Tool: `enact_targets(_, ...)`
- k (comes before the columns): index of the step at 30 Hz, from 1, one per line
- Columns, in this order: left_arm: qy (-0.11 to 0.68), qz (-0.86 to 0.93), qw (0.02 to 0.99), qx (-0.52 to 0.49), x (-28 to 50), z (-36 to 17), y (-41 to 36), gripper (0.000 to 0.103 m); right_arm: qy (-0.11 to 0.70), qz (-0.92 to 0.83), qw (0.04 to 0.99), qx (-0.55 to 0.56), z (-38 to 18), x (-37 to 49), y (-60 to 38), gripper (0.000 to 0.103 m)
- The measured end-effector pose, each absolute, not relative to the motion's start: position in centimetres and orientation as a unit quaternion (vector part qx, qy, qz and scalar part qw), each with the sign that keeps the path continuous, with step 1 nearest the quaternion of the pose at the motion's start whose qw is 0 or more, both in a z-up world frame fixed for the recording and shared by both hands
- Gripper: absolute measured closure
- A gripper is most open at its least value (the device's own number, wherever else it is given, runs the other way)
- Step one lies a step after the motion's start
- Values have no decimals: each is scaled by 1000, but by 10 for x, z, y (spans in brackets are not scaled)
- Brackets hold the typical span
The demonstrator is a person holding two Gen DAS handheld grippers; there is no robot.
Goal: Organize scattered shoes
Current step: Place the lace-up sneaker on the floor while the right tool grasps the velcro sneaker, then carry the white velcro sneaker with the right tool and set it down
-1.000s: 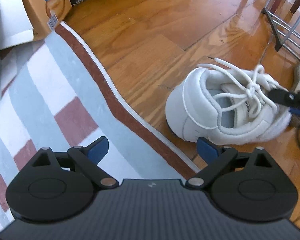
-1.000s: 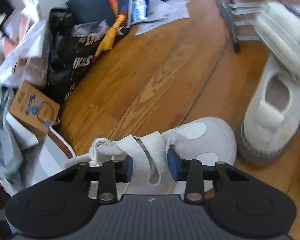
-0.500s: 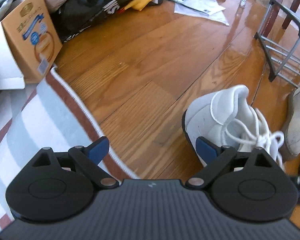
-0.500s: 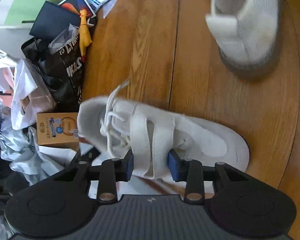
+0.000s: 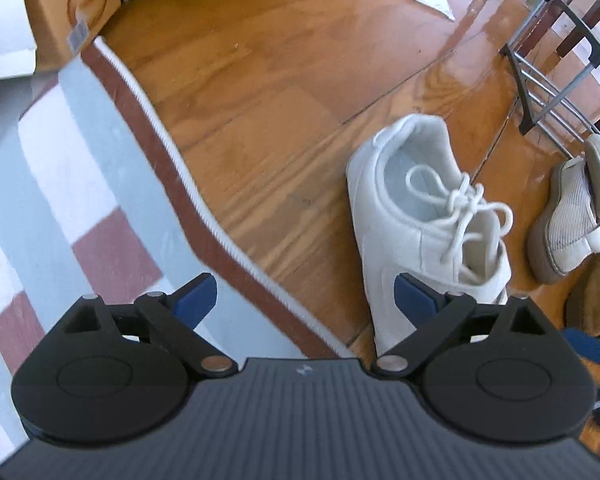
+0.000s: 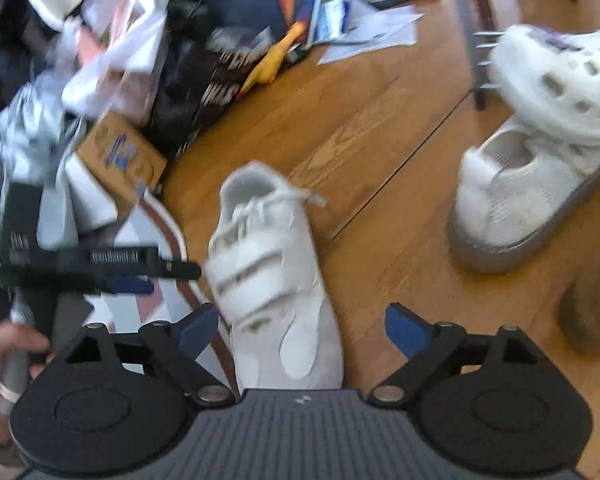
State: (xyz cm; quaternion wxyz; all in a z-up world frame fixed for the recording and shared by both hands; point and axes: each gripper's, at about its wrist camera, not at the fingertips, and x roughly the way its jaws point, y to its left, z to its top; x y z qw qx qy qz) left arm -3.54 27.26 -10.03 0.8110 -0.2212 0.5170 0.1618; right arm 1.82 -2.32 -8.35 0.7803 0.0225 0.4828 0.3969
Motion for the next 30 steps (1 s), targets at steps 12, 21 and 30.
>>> enact_targets(12, 523, 172, 805, -218, -43, -99, 275, 6, 472, 426, 759, -139, -117, -25, 30, 10)
enact_targets(21, 512, 200, 800, -240, -54, -91, 296, 6, 556, 379, 739, -30, -130, 2, 45, 8)
enact_targets(30, 492, 201, 817, -223, -58, -62, 298, 6, 592, 299, 733, 153, -86, 17, 30, 6)
